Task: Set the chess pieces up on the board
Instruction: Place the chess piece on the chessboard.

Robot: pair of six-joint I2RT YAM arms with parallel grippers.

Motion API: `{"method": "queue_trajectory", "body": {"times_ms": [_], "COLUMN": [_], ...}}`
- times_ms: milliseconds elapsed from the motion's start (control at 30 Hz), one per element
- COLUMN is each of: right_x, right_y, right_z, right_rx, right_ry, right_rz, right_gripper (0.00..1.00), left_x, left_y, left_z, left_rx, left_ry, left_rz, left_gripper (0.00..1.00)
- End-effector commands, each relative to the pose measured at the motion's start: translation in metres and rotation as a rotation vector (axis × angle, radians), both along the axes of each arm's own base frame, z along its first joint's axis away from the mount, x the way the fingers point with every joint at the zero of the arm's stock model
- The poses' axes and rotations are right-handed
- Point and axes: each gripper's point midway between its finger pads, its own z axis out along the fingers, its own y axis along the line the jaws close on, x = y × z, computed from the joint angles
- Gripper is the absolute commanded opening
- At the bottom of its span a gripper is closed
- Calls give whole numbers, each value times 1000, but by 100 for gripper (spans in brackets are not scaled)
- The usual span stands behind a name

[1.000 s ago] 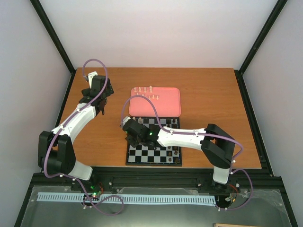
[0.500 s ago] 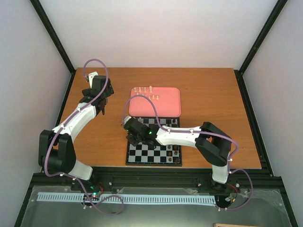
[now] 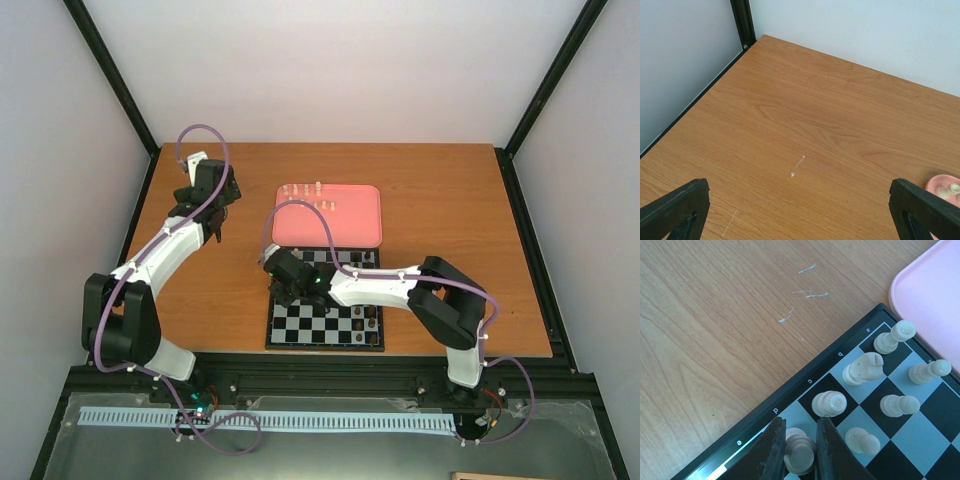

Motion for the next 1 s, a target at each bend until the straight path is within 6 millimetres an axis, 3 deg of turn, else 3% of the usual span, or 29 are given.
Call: {"method": "queue_trajectory", "body": {"times_ms": [0,733,967], "right_x": [10,11,6], "right_y": [-1,2,0], "right_z": [-5,-16,-13], "right_rx": [10,5,4], "right_ry": [-17,-2,14], "right_rz": [-28,-19,-9], "right_gripper": [9,10,16], "left_x": [9,9,9], "left_y": [-3,-4,-4], "left_z": [17,16,15], "left_rx": [8,7,7], "left_ry": [-33,-32,-29], "left_rz": [-8,-10,-9], "left_gripper": [100,100,100]}}
